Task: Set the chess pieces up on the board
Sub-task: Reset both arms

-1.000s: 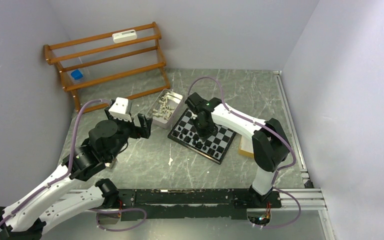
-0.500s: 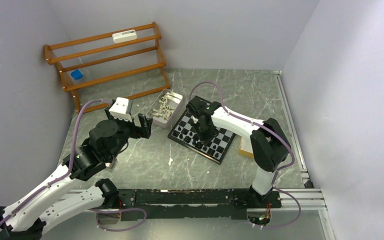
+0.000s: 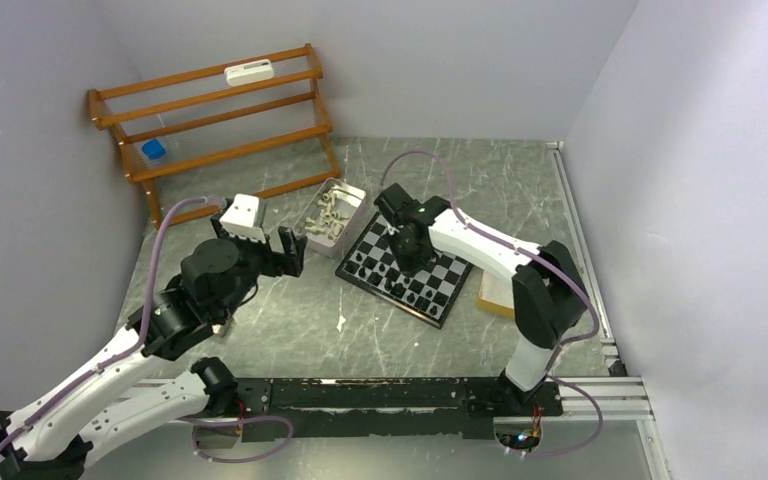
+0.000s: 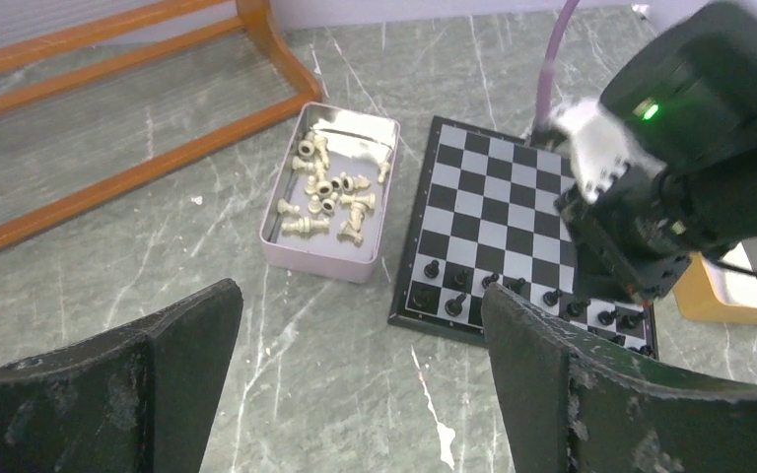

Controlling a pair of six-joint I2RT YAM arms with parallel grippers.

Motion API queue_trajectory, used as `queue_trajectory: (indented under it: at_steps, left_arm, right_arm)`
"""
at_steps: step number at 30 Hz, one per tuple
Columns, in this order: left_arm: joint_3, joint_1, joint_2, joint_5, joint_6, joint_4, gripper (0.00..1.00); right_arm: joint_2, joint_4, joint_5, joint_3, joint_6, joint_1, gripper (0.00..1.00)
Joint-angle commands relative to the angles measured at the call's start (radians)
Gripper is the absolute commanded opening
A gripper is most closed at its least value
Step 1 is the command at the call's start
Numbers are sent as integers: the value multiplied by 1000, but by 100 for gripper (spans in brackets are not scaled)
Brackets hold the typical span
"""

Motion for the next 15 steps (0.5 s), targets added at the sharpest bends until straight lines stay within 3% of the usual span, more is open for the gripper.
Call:
queue_trajectory:
  at_steps: [1,4,6,7,8,12,15]
  left_arm:
    - [11,2,53,58,-33,-21,97]
    - [94,2,97,135,-70,-114,97]
    - [146,2,112,200,-82,-161,97]
    - [167,2,114,232,-93,-180,97]
    - [186,2,113,262,-102,-194,97]
    - [209,2,75,329,-127,-207,97]
    - [213,2,30,410,-128,-178,97]
  right_arm:
    - [-130,48,43,77,37,-6,13]
    - [-261,128,18,35,61,-5,30]
    - [-371,200,2,-18,80,-6,58]
    - [-426,226,1,-44,92,-6,85]
    - [-478,250,1,-74,100,-5,98]
    - [-673,321,-5,-154,134,-5,100]
    - [-801,349,86,-237,227,-6,100]
